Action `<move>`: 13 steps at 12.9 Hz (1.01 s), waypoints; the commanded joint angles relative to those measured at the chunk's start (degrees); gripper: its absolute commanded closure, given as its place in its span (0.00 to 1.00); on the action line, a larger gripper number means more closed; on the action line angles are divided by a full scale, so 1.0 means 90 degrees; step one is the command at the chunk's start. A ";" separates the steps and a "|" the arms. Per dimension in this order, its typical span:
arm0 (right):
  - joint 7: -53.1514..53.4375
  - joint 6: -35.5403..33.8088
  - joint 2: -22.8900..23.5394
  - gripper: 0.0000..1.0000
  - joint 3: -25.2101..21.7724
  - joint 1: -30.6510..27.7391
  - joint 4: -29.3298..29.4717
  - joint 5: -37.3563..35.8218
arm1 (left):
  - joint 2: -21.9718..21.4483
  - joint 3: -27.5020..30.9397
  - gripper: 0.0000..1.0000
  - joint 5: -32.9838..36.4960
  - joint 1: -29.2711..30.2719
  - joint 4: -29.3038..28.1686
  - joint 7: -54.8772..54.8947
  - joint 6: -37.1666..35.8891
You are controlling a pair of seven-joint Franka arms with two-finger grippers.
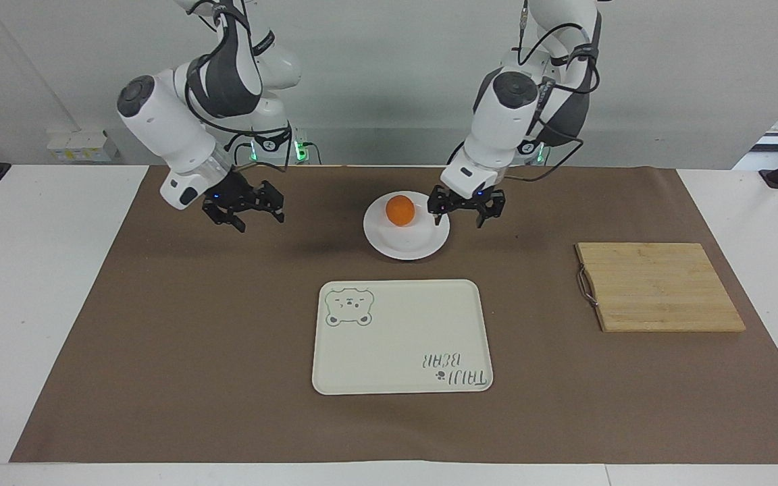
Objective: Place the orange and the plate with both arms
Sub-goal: 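Retract the left gripper while the right gripper reaches the plate rim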
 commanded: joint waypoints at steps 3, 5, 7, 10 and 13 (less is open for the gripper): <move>-0.0784 0.0432 -0.0027 0.00 0.0003 0.0232 -0.0811 0.1318 | -0.0016 -0.0044 0.00 0.0061 0.0880 0.1117 0.1090 -0.1412; -0.1003 0.0599 0.0100 0.00 0.0003 0.0349 -0.1037 0.1801 | -0.0200 -0.0044 0.00 0.0169 0.1271 0.1235 0.1453 -0.1736; -0.1411 0.0609 0.0344 0.00 0.0003 0.0533 -0.1116 0.2325 | -0.0415 -0.0044 0.00 0.0169 0.1700 0.1245 0.2076 -0.1941; -0.2220 0.0940 0.0744 0.00 0.0013 0.0847 -0.1340 0.3692 | -0.0659 -0.0034 0.00 0.0179 0.2219 0.1245 0.2752 -0.2351; -0.2701 0.1332 0.1086 0.04 0.0013 0.1383 -0.1497 0.4768 | -0.0952 0.0024 0.00 0.0471 0.2337 0.1226 0.3191 -0.2771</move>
